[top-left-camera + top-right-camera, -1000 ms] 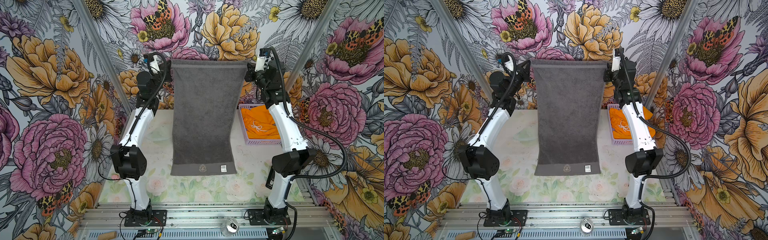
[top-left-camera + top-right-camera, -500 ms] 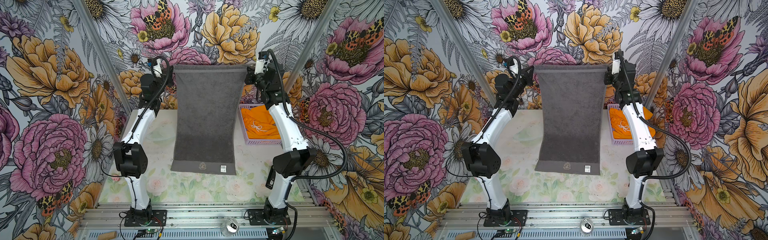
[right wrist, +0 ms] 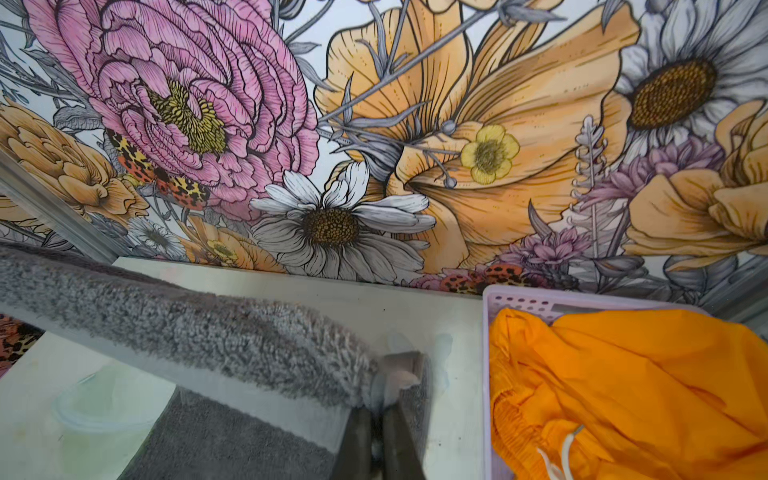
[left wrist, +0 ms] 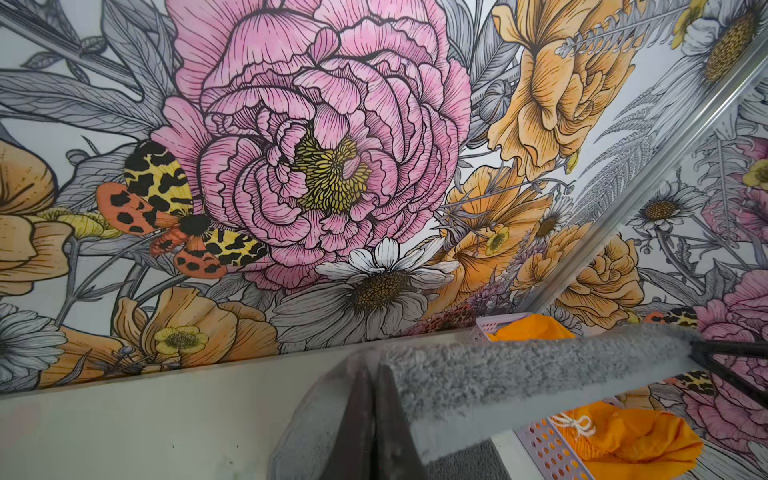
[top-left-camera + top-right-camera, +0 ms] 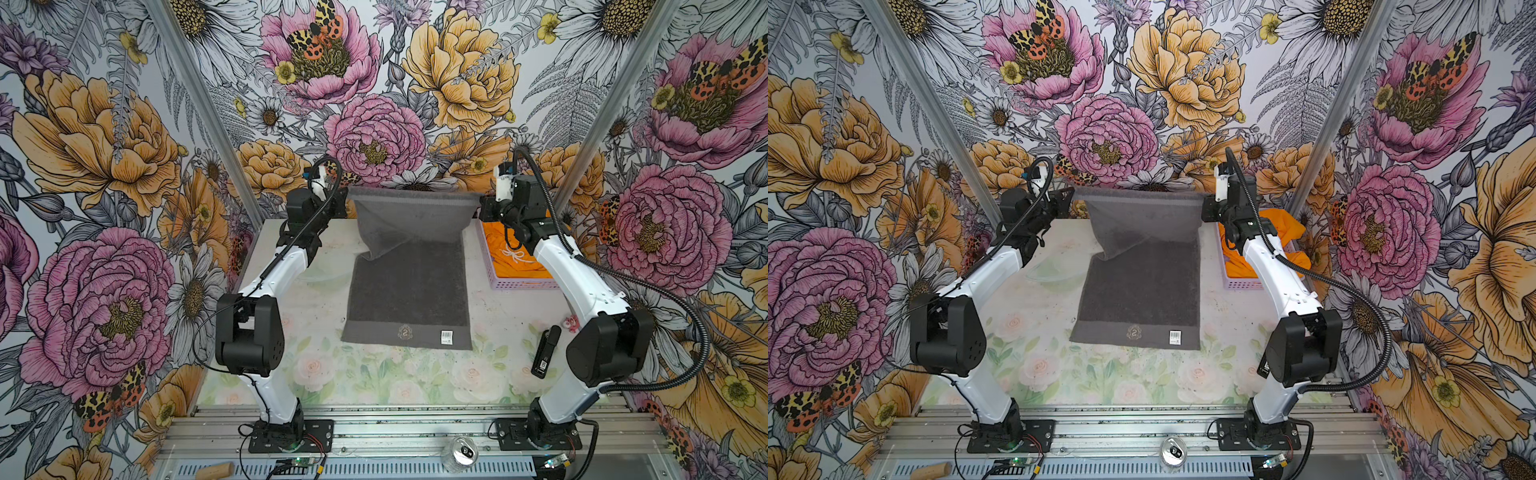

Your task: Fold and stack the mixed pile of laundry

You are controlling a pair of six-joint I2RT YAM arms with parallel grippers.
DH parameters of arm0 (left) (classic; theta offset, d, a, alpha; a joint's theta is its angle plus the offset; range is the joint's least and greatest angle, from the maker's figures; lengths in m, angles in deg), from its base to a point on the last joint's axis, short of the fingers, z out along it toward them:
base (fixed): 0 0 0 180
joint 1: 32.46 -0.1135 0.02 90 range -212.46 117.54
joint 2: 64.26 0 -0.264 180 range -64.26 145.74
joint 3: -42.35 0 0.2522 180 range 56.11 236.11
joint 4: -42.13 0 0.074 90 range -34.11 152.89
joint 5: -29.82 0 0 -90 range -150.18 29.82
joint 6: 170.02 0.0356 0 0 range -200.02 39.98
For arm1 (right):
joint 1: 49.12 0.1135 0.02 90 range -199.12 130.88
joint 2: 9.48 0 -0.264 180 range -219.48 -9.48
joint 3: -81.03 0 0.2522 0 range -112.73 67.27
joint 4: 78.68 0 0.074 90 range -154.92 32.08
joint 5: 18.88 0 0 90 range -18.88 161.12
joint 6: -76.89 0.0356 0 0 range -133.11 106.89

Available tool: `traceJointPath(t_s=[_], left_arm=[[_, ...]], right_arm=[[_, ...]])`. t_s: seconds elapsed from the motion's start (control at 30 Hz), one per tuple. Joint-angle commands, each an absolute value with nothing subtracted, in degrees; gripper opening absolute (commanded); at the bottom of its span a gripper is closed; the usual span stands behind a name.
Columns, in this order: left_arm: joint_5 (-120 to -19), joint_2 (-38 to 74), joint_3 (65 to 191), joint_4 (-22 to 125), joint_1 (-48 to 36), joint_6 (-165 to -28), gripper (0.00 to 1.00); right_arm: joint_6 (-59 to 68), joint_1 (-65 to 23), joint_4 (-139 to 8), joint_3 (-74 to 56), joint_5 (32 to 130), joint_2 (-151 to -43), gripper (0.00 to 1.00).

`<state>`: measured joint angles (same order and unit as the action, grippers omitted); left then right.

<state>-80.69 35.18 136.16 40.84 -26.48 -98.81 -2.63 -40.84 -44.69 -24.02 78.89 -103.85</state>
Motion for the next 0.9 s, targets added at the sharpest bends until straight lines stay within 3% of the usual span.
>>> traceJointPath(t_s=[0.0, 0.2, 0.43, 0.63, 0.87], left_arm=[[-81.8, 29.4, 132.1, 38.7, -28.1, -100.0, 0.0], [-83.4, 21.3, 127.3, 45.3, -28.1, -97.4, 0.0], [-82.4, 16.5, 127.2, 49.3, -28.2, -93.9, 0.0], [-80.4, 20.6, 133.5, 49.5, -28.9, -90.0, 0.0], [-80.1, 34.2, 144.7, 44.0, -29.6, -89.9, 0.0]], right_arm=[[0.0, -40.3, -46.8, -18.7, 78.6, -97.1, 0.0], [2.8, -39.6, -45.3, -10.2, 78.9, -87.0, 0.0], [3.1, -39.4, -42.9, -11.3, 78.9, -82.5, 0.0], [0.7, -39.4, -42.9, -16.2, 78.2, -87.1, 0.0], [-3.5, -40.5, -44.4, -30.0, 75.2, -101.3, 0.0]])
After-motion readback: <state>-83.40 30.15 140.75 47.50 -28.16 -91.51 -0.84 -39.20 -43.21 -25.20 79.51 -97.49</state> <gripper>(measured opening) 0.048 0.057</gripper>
